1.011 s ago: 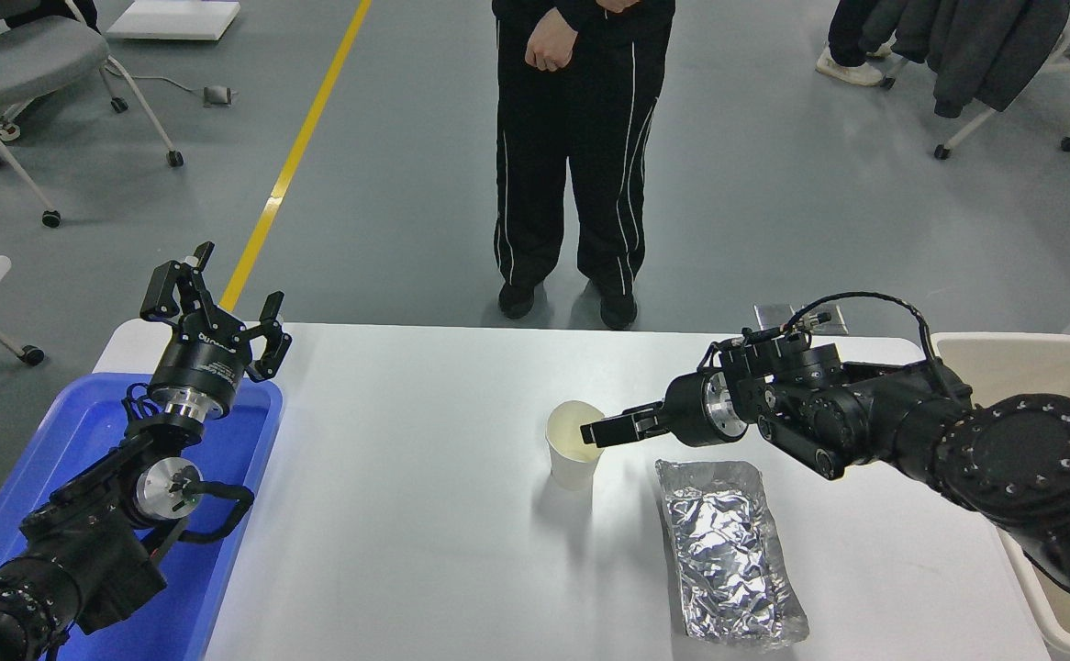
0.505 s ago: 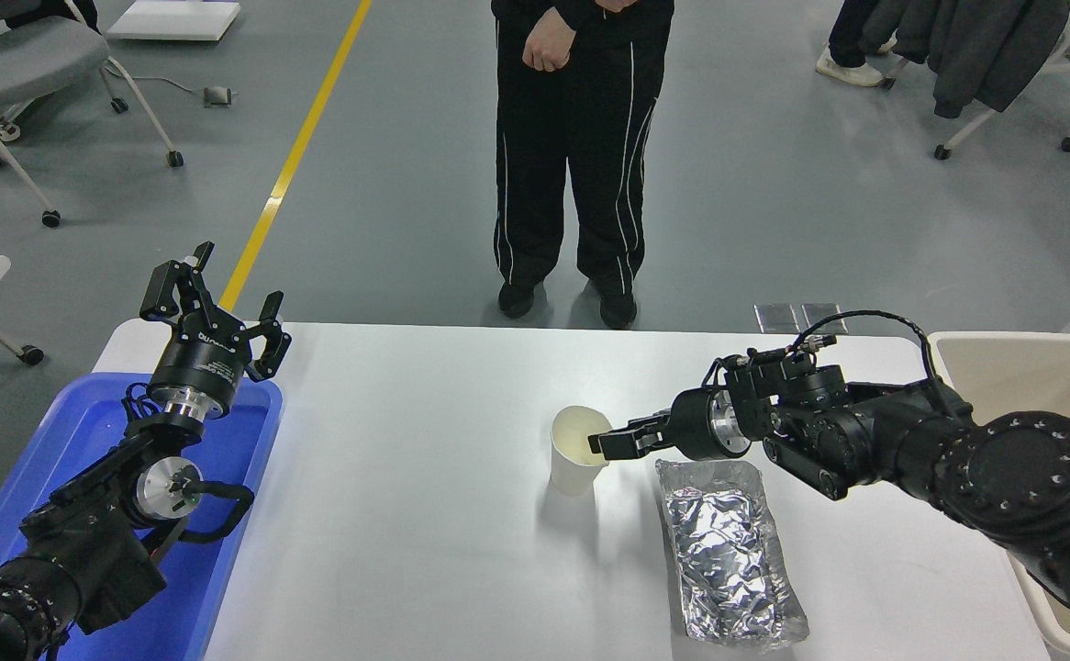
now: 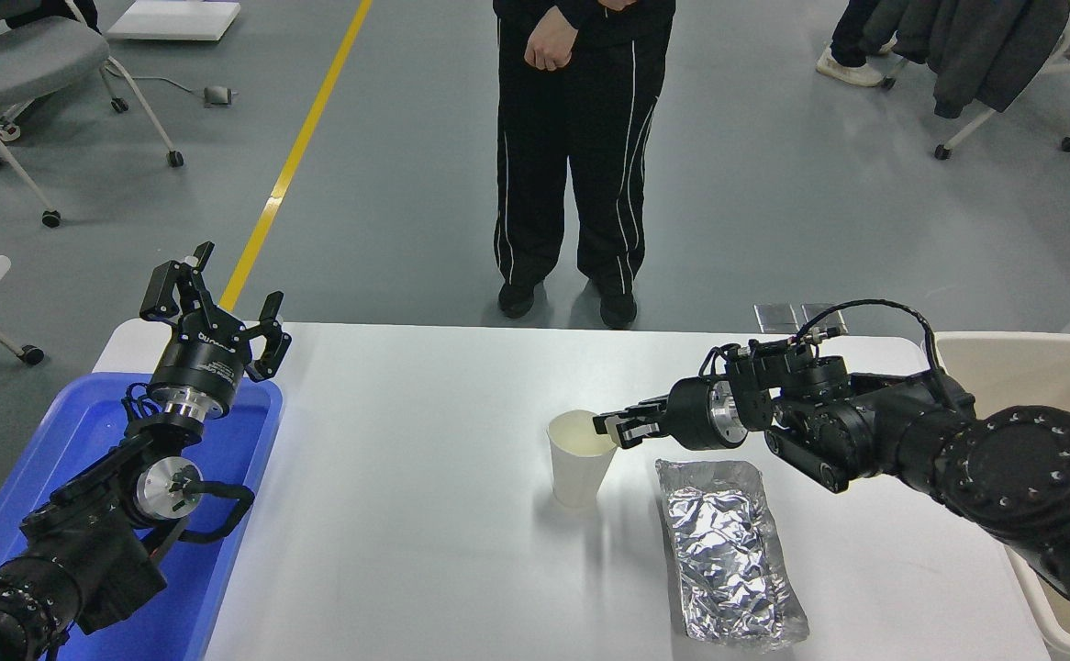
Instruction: Dispose of the paper cup in the dustbin
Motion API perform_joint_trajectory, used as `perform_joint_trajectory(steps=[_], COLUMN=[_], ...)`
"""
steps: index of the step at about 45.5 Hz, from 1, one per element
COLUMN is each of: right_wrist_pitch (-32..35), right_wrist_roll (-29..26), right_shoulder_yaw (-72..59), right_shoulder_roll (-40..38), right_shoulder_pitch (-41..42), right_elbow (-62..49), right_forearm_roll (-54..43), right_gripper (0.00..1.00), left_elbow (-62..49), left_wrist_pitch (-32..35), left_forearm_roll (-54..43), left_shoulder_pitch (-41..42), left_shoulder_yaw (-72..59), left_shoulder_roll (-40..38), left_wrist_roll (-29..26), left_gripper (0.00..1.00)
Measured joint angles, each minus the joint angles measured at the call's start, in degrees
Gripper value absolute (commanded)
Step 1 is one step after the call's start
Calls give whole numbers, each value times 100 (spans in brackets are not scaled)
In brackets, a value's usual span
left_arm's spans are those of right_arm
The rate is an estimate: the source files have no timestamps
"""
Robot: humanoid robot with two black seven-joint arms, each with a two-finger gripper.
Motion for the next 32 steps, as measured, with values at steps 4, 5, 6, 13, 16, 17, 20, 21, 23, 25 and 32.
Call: perform_joint_trajectory(steps=[4,5,6,13,16,17,20,21,23,25,32], right_wrist_pitch=[-14,-19,-24,-58,-69,-71,-72,-69,-55,-32,161], right_wrist_roll=[45,56,63,109,130,141,161,170,187,207,253], right_shoulder_yaw=[-15,-19,-20,-10,17,32,109,149,232,350,835], right_shoulder_roll=[0,0,0,0,0,0,0,0,0,0,-171], right_shoulder_pitch=[0,-2,-5,-1,44,70,165,205,283,383,772], right_elbow=[0,0,0,-9,-4,3,24,33,47,75,133], right_forearm_roll=[0,0,0,0,24,36,81,101,138,182,318], right_gripper=[0,0,0,0,0,0,0,0,0,0,0], left_elbow=[0,0,0,-1,-1,-1,-1,-1,-1,-1,-1], left_wrist_pitch=[0,0,0,0,0,0,0,0,0,0,0], left_forearm_roll=[0,0,0,0,0,0,0,0,0,-1,-1], left_shoulder_pitch=[0,0,0,0,0,0,0,0,0,0,0], left_shoulder_yaw=[0,0,0,-1,-1,-1,-1,-1,-1,-1,-2], left_shoulder_roll=[0,0,0,0,0,0,0,0,0,0,0], left_wrist_roll=[0,0,0,0,0,0,0,0,0,0,0], left_gripper=[100,100,100,100,100,100,100,100,100,100,100])
